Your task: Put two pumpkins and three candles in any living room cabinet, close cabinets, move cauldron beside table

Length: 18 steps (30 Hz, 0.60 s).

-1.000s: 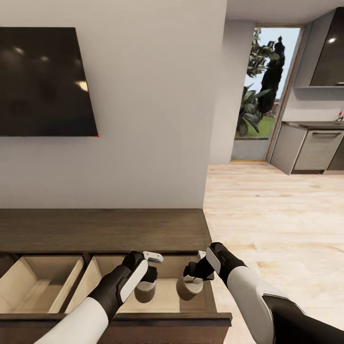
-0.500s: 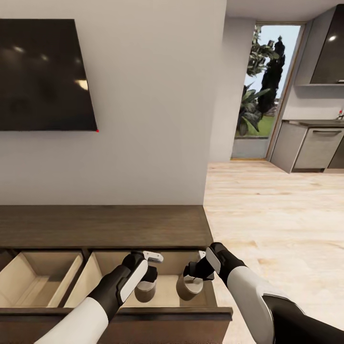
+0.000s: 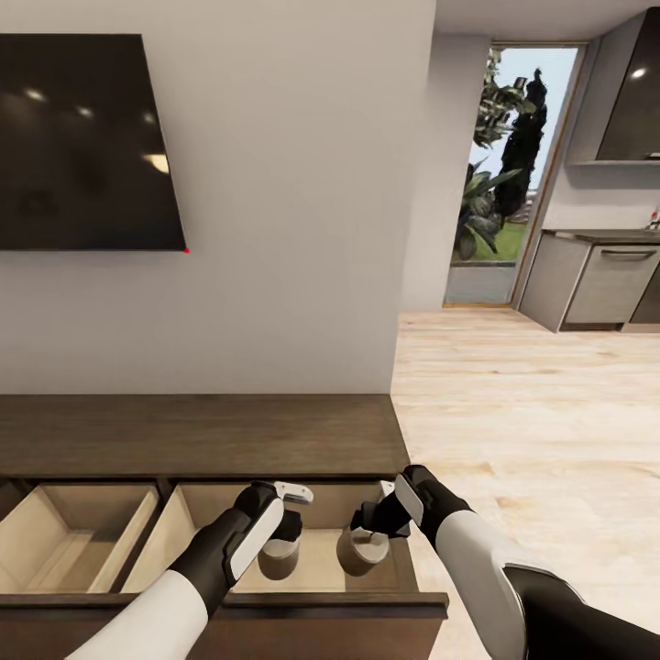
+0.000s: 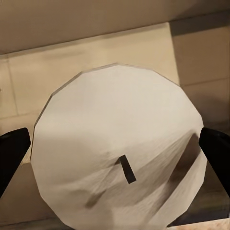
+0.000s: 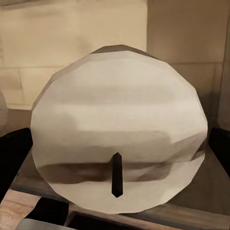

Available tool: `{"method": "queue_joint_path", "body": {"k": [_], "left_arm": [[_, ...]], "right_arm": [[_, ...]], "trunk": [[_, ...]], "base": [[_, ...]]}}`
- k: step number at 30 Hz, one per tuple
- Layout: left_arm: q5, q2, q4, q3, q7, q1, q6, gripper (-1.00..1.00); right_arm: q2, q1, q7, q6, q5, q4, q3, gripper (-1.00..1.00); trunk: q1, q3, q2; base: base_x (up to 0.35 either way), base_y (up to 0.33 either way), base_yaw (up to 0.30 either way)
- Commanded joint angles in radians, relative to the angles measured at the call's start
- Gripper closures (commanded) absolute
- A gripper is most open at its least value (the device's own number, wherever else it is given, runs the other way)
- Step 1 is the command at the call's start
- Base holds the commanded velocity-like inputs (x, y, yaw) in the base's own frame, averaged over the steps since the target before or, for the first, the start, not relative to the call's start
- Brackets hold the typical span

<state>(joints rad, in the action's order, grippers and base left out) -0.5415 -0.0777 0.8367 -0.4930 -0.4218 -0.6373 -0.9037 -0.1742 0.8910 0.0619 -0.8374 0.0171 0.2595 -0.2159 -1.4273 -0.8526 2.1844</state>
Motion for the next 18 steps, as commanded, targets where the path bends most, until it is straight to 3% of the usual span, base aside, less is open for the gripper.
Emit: {"method": "queue_joint_path", "body": {"k": [1,18], "left_arm": [[-0.009,0.001,0.001,-0.002,-0.010,-0.001,-0.002,1.00],[-0.010,-0.001,0.002,-0.002,-0.011,-0.001,-0.001,1.00]], "right_arm": [[0.000,0.000,0.003,-0.005,0.001,0.002,-0.003,1.00],[0.000,0.000,0.004,-0.005,0.001,0.001,-0.003,1.00]], "trunk": [[0.000,-0.001,0.000],[0.000,-0.001,0.000]], "base": [[0.186,0.045,0.000],[0.073,0.007,0.000]]}}
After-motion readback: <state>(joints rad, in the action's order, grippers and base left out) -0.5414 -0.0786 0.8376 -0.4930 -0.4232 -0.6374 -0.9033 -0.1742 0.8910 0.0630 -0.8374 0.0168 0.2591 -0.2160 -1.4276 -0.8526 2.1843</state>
